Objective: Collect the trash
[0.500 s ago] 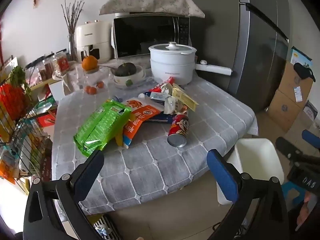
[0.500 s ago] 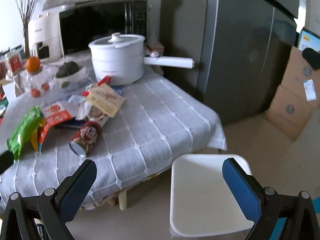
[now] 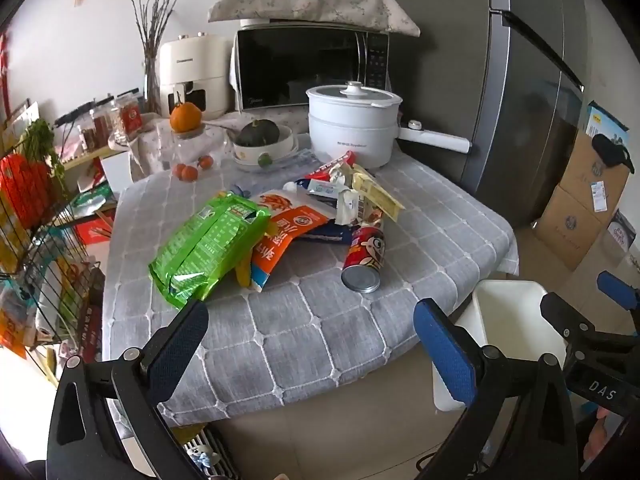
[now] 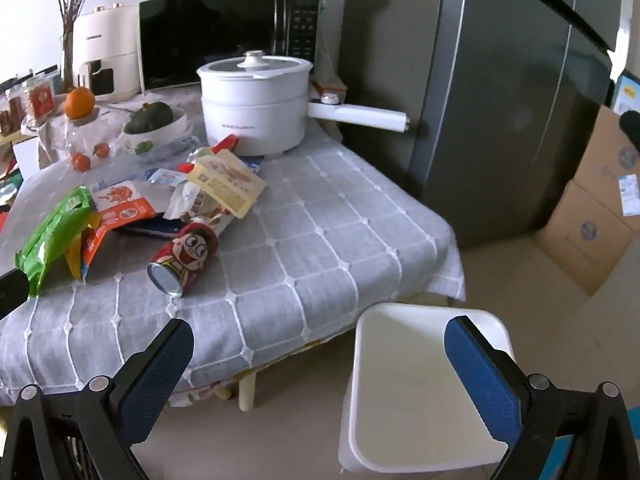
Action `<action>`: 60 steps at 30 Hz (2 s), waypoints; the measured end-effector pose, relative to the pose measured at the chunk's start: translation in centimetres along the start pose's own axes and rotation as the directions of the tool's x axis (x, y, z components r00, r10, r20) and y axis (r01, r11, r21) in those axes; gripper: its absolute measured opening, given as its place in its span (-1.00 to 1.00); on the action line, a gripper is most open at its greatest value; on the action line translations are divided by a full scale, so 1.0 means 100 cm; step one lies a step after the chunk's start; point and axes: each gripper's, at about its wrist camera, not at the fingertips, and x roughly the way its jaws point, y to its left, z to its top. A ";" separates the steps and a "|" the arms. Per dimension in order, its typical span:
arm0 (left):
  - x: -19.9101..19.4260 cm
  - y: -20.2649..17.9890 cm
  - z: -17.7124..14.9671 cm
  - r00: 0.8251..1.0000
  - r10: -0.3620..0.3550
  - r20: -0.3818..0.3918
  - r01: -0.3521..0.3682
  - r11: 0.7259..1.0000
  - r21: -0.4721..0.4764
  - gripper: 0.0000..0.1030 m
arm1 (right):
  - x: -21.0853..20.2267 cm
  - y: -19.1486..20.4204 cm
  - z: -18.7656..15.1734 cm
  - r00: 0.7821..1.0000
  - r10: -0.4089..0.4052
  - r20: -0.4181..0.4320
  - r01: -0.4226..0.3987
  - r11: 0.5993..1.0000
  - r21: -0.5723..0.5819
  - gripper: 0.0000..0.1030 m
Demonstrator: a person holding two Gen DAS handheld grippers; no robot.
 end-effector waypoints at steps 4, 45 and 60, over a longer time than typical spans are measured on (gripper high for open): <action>-0.001 0.005 0.002 1.000 0.002 -0.002 -0.002 1.000 -0.005 1.00 | 0.001 0.002 -0.001 1.000 0.004 -0.001 -0.004 1.000 -0.002 1.00; -0.002 0.017 0.000 0.999 0.036 0.012 -0.035 0.998 -0.043 1.00 | -0.001 0.009 0.000 0.999 0.032 0.022 -0.033 0.999 0.007 1.00; -0.003 0.019 0.000 0.999 0.036 0.014 -0.036 0.998 -0.042 1.00 | 0.002 0.009 -0.001 0.999 0.031 0.016 -0.031 1.000 0.003 1.00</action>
